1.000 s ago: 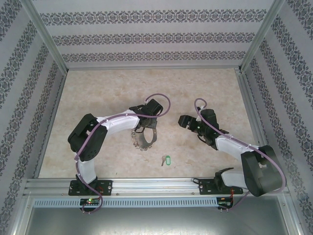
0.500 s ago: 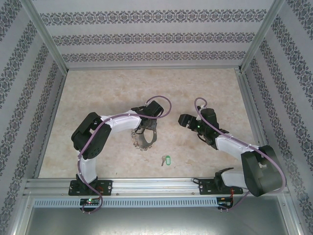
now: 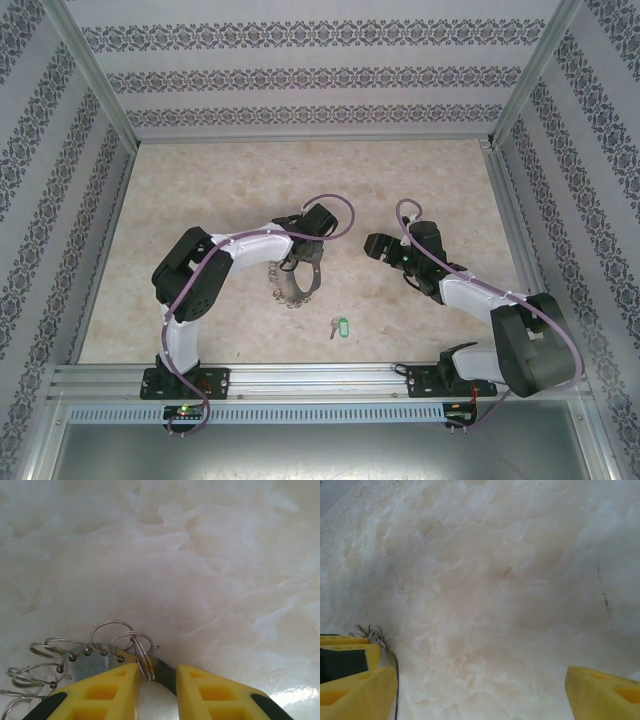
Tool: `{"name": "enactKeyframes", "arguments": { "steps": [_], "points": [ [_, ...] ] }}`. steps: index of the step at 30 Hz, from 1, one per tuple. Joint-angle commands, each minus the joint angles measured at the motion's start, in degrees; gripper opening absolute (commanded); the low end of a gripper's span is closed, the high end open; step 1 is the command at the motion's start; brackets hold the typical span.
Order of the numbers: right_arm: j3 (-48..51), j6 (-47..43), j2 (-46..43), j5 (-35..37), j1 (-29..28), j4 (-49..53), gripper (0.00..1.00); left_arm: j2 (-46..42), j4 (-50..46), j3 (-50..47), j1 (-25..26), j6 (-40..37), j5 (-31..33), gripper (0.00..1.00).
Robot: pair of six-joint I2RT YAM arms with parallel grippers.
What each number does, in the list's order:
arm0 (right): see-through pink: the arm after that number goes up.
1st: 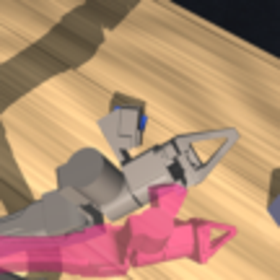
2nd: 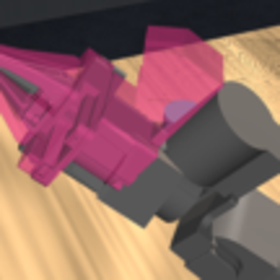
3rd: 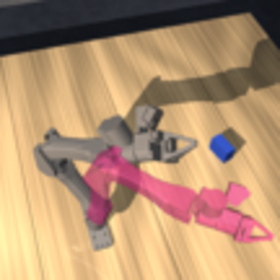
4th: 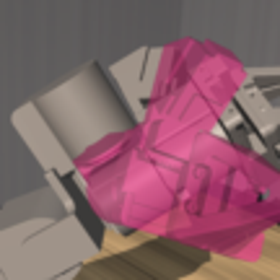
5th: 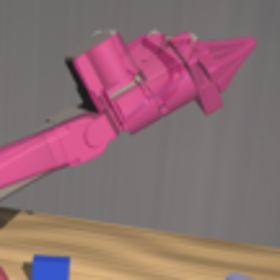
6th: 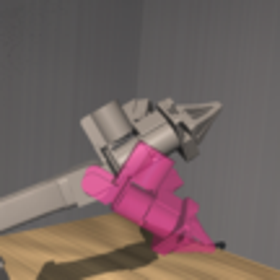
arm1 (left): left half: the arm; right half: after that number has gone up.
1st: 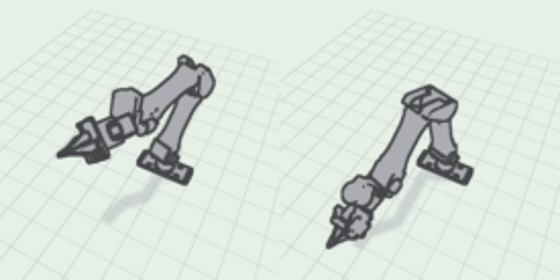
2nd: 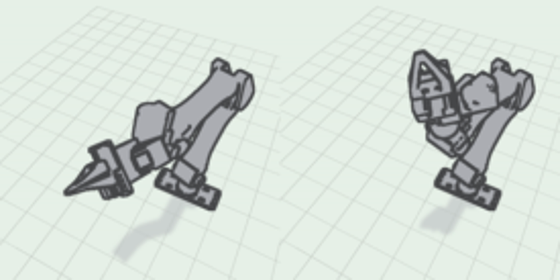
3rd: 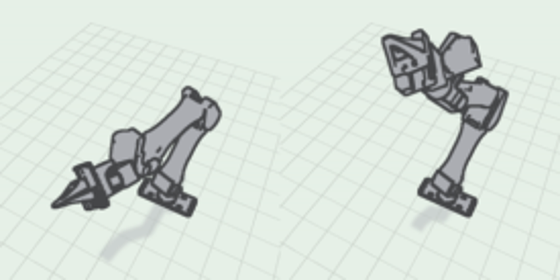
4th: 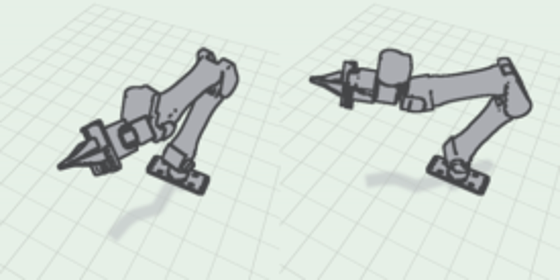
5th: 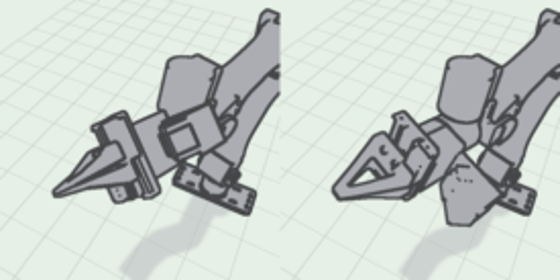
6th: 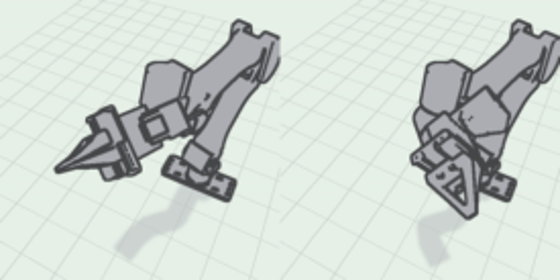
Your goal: Put the keys on the keyring
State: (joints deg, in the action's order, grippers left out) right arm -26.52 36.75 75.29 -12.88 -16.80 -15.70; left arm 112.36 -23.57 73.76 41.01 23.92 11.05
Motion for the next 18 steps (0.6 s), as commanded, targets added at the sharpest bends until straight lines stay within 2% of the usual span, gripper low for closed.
{"name": "enactKeyframes", "arguments": {
  "steps": [1, 12, 18],
  "points": [
    [-1.37, -0.45, 0.47, 0.14, -0.86, -1.33, 0.87, 1.13, -0.20, 1.48, 0.73, -1.63, 1.77, 0.26],
    [-1.09, -0.63, -0.71, -0.35, -0.87, -1.17, 0.86, 1.46, 0.76, 0.81, 0.73, -2.29, 3.19, 0.24],
    [-1.27, -1.10, -1.90, -0.67, -0.87, 0.11, 0.86, 1.64, 0.99, 0.99, 0.67, -3.66, 3.42, 0.14]
  ]
}}
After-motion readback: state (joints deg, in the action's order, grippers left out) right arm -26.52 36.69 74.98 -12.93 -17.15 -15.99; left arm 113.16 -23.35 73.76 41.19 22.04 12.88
